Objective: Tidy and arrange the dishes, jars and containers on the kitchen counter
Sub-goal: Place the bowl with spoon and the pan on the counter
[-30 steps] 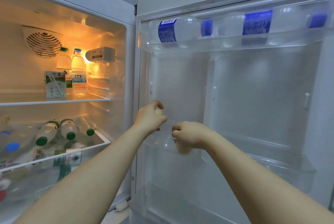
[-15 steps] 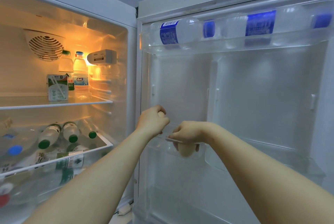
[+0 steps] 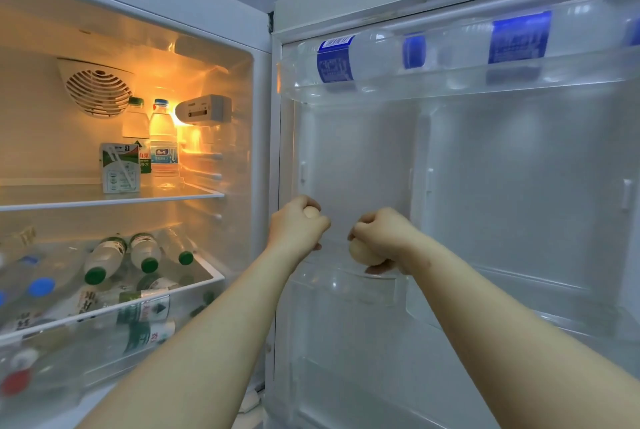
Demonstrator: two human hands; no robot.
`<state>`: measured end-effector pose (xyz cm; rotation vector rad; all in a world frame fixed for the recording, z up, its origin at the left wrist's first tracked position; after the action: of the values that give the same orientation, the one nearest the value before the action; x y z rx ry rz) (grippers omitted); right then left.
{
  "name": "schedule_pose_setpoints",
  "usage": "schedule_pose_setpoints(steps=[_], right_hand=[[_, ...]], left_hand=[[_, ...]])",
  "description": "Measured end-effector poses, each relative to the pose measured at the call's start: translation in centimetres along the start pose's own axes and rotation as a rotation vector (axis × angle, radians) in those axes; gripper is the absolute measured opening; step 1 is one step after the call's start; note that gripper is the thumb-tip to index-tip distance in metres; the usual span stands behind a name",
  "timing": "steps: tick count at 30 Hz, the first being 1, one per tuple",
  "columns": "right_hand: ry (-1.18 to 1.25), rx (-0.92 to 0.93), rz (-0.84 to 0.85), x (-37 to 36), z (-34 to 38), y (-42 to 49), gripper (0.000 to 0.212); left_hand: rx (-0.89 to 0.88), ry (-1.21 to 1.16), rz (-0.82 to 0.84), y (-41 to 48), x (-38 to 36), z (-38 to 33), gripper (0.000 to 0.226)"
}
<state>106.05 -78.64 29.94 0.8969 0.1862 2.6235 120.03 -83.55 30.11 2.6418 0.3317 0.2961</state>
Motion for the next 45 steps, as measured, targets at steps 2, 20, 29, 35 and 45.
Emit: schedule_pose_setpoints(steps=[2, 20, 29, 35, 45], right_hand=[[0.135, -0.093, -0.066, 0.1, -0.3, 0.1, 0.021], [1.334, -0.534, -0.022, -3.7, -0.6, 0.5, 0.024], [1.605, -0.548, 0.118, -7.0, 4.0, -3.8, 0.025], [1.432, -0.628, 0.433, -15.0, 5.5, -11.7, 0.026], [1.217, -0.709, 1.151, -24.7, 13.2, -35.2, 0.025]], left_hand=[[0.004, 0.003, 0.002, -0.1, -0.1, 0.0, 0.015], [0.170, -0.275, -0.156, 0.0, 1.7, 0.4, 0.010], [0.594, -1.193, -0.348, -3.6, 8.2, 1.4, 0.014], [0.534, -0.999, -0.708, -10.9, 19.0, 5.1, 0.013], [0.338, -0.794, -1.265, -32.4, 38.2, 2.2, 0.019]])
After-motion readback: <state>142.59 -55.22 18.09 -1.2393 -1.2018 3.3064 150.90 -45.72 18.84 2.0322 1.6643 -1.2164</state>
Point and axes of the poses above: each hand's wrist, its own y-axis towards the middle knuckle, its own x-axis out of the back of the hand, z = x × y, the point moved 9 cm from there along y, towards the middle knuckle, and after that the axes turned 10 degrees about -z, right-handed, at the moved point
